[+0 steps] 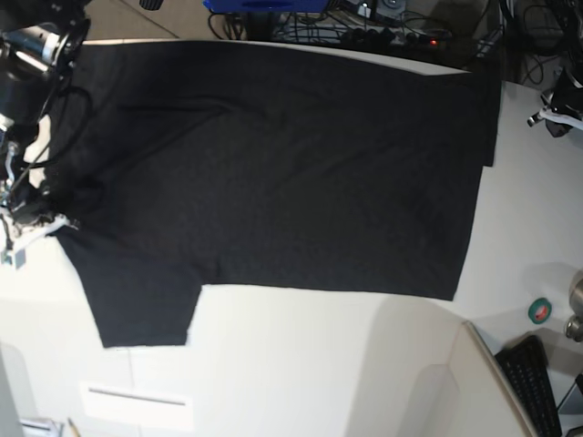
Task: Layout the t-shirt on the table in an organized manner, then fold the t-shirt properly
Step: 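Grasp the shirt's hem corner with the right gripper and tug it outward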
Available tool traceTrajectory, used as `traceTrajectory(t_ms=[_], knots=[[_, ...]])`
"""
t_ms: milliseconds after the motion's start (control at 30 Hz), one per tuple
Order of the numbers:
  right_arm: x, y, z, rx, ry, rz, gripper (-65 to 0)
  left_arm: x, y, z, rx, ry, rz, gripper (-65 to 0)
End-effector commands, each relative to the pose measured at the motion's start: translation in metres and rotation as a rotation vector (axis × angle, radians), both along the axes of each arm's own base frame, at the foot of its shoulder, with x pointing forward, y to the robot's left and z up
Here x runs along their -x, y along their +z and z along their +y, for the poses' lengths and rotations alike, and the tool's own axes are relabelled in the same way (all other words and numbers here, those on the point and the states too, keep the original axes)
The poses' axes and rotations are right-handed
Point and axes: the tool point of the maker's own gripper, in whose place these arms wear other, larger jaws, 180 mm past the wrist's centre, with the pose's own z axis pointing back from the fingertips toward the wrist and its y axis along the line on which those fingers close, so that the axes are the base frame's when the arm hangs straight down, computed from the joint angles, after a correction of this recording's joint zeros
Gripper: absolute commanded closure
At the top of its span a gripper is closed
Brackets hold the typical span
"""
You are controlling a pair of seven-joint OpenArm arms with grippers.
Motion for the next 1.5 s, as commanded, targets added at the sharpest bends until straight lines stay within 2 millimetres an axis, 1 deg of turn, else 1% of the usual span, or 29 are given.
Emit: traceTrajectory(t_ms=[0, 67, 233, 333, 400, 467, 500, 600, 633, 667, 700, 767, 833, 900, 1000, 1100, 1167, 1300, 1367, 1467], knots=[[-0.015, 0.028, -0.006, 0.033, 0.009, -0.069, 0.0, -0.006, 0.012, 0.007, -0.034, -0.012, -0.028, 0.0], [-0.003, 0.034, 0.004, 0.043, 0.03, -0.033, 0.0, -0.007, 0.012, 0.007, -0.033, -0.011, -0.031, 0.0], [0.033, 0.036, 0.039, 0.034, 0.07, 0.041, 0.0, -0.009, 0.012, 0.007, -0.033, -0.012, -0.033, 0.0], [0.049, 0.037, 0.056, 0.023, 0.08, 0.065, 0.0, -0.009, 0.013, 0.007, -0.033, -0.012, -0.034, 0.0], [0.057, 0.036, 0.064, 0.011, 0.084, 0.085, 0.0, -0.009, 0.013, 0.007, -0.033, -0.012, -0.034, 0.0], [0.058, 0.04, 0.07, 0.007, 0.09, 0.086, 0.0, -0.009, 0.013, 0.007, -0.033, -0.012, -0.034, 0.0], [0.057, 0.042, 0.069, 0.01, 0.09, 0.077, -2.0, -0.009, 0.013, 0.007, -0.033, -0.012, -0.034, 0.0], [0.044, 0.052, 0.066, 0.026, 0.085, 0.024, -31.2, -0.009, 0.013, 0.007, -0.034, -0.011, -0.035, 0.0], [0.034, 0.059, 0.065, 0.028, 0.081, -0.011, -37.2, -0.008, 0.013, 0.008, -0.036, -0.01, -0.033, 0.0], [0.023, 0.062, 0.065, 0.026, 0.075, -0.044, -41.1, -0.008, 0.013, 0.008, -0.036, -0.009, -0.033, 0.0], [0.012, 0.062, 0.064, 0.016, 0.068, -0.069, -41.7, -0.007, 0.013, 0.008, -0.036, -0.009, -0.032, 0.0], [-0.008, 0.058, 0.051, 0.008, 0.045, -0.091, -39.9, -0.007, 0.013, 0.008, -0.036, -0.009, -0.032, 0.0], [-0.024, 0.039, 0.038, -0.036, -0.025, -0.062, -37.7, -0.007, 0.013, 0.008, -0.036, -0.009, -0.03, 0.0], [-0.036, 0.02, 0.026, -0.069, -0.091, -0.045, -37.1, -0.005, 0.013, 0.009, -0.038, -0.006, -0.028, 0.0], [-0.046, -0.002, 0.016, -0.102, -0.135, -0.043, -37.1, -0.005, 0.013, 0.009, -0.038, -0.006, -0.027, 0.0], [-0.043, -0.02, 0.007, -0.122, -0.175, -0.003, -37.1, -0.004, 0.012, 0.009, -0.038, -0.006, -0.025, 0.0], [-0.039, -0.03, 0.011, -0.143, -0.18, 0.023, -37.1, -0.004, 0.012, 0.009, -0.038, -0.006, -0.025, 0.0], [-0.037, -0.035, 0.018, -0.154, -0.172, 0.032, -36.9, -0.005, 0.012, 0.009, -0.038, -0.006, -0.026, 0.0], [-0.038, -0.037, 0.029, -0.168, -0.163, 0.035, -36.9, -0.006, 0.013, 0.009, -0.038, -0.006, -0.028, 0.0], [-0.038, -0.038, 0.032, -0.17, -0.159, 0.035, -36.0, -0.006, 0.013, 0.009, -0.038, -0.006, -0.03, 0.0]])
